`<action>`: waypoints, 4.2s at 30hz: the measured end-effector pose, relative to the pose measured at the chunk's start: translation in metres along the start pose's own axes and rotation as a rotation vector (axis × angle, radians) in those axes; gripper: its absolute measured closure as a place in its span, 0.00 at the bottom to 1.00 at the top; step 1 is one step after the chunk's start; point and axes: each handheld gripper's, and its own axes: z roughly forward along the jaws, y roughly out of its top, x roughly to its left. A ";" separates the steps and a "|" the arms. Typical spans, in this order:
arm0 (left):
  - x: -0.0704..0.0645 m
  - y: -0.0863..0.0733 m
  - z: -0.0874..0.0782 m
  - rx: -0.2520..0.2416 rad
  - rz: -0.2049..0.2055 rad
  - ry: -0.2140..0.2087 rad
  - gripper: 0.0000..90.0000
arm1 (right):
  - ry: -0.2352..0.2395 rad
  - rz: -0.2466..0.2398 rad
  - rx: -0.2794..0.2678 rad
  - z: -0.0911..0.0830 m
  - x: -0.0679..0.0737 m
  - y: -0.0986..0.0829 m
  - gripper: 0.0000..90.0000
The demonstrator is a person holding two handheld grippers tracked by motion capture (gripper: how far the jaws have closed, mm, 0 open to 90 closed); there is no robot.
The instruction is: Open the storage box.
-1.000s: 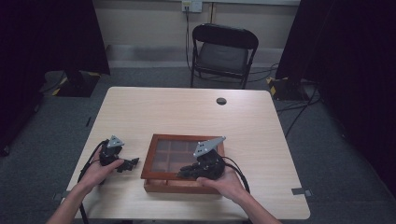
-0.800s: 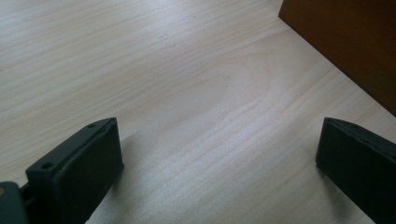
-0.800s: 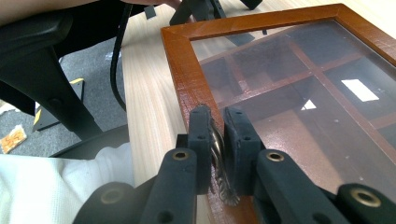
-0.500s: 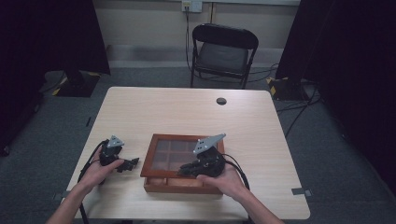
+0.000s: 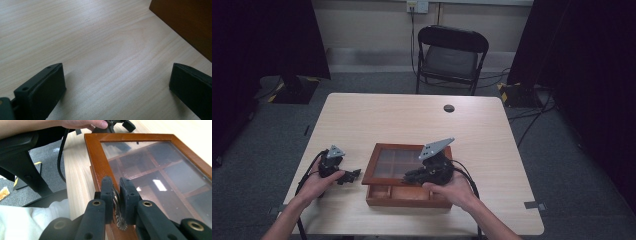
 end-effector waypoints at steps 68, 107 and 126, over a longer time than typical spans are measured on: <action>-0.001 0.000 0.000 -0.005 -0.012 -0.002 0.00 | -0.064 0.063 -0.051 -0.022 -0.009 0.031 0.91; 0.000 0.000 0.000 -0.001 -0.001 0.000 0.00 | -0.083 0.079 -0.102 -0.029 -0.018 0.041 0.91; 0.000 0.000 0.000 -0.001 -0.001 0.001 0.00 | -0.078 0.088 -0.133 -0.033 -0.026 0.047 0.91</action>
